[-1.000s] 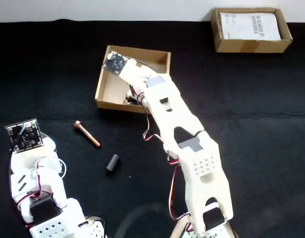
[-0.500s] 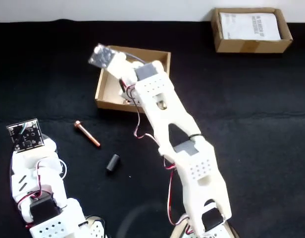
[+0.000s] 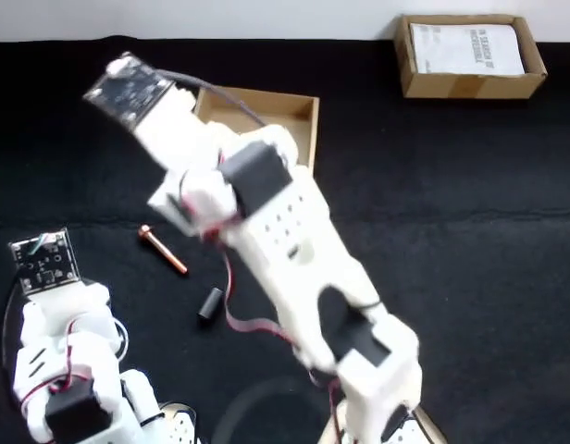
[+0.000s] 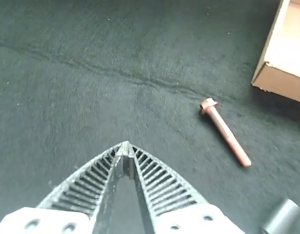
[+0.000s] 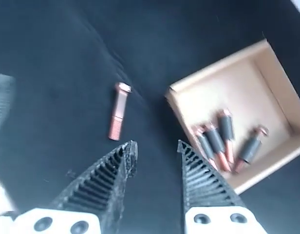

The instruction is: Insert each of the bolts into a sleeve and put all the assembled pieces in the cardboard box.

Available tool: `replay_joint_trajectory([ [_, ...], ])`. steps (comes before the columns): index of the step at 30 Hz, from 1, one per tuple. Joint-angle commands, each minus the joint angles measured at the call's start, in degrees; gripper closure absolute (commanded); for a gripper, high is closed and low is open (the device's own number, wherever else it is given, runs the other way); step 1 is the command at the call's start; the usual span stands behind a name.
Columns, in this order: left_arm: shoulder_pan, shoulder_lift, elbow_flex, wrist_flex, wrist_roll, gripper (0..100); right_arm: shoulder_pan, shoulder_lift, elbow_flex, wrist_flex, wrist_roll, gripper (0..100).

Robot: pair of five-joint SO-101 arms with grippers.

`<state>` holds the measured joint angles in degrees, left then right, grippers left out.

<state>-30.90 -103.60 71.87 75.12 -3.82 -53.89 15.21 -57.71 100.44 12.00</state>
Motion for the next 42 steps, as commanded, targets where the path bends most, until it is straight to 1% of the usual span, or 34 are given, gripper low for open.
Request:
replay_joint_trajectory([
  [1, -2.6, -0.3, -7.1, 5.9, 0.0, 99, -6.8, -11.8, 10.8, 0.7, -1.4, 88.6],
  [3, -6.0, -0.3, -10.0, 8.3, -0.1, 99, -9.8, -17.0, 20.8, 0.7, -1.6, 88.6],
  [4, -8.1, -0.3, -11.1, 9.2, -0.1, 99, -11.1, -19.5, 25.9, 0.7, -2.9, 88.6],
  [5, -10.6, -0.3, -12.0, 10.1, -0.2, 99, -12.0, -21.8, 30.5, 0.3, -5.7, 88.6],
  [8, -17.1, -0.3, -13.8, 12.7, -0.2, 99, -12.4, -28.0, 43.3, -2.8, -17.2, 88.6],
  [10, -19.8, -0.2, -14.3, 14.9, -0.2, 99, -11.6, -31.6, 50.7, -5.9, -21.9, 88.6],
  [12, -21.9, -0.1, -14.4, 15.2, -0.2, 99, -10.2, -34.8, 56.9, -9.8, -24.2, 88.6],
  [15, -23.1, -0.1, -14.5, 15.2, -0.2, 99, -6.6, -38.5, 65.3, -15.9, -28.3, 88.6],
  [20, -23.3, 0.0, -15.5, 15.6, -0.2, 99, -1.2, -41.3, 76.8, -27.1, -39.9, 88.6],
  [26, -23.3, 0.0, -15.6, 15.6, -0.2, 99, -0.6, -41.2, 84.4, -37.1, -48.6, 88.5],
  [28, -23.3, 0.0, -15.6, 15.7, -0.2, 99, -1.4, -41.1, 86.7, -39.3, -49.8, 88.3],
  [34, -23.3, 0.0, -15.5, 15.7, -0.2, 99, -3.8, -40.2, 90.6, -44.1, -50.2, 88.2],
  [42, -23.3, 0.0, -15.4, 15.7, -0.2, 99, -4.0, -28.0, 88.2, -44.6, -50.0, 88.2],
])
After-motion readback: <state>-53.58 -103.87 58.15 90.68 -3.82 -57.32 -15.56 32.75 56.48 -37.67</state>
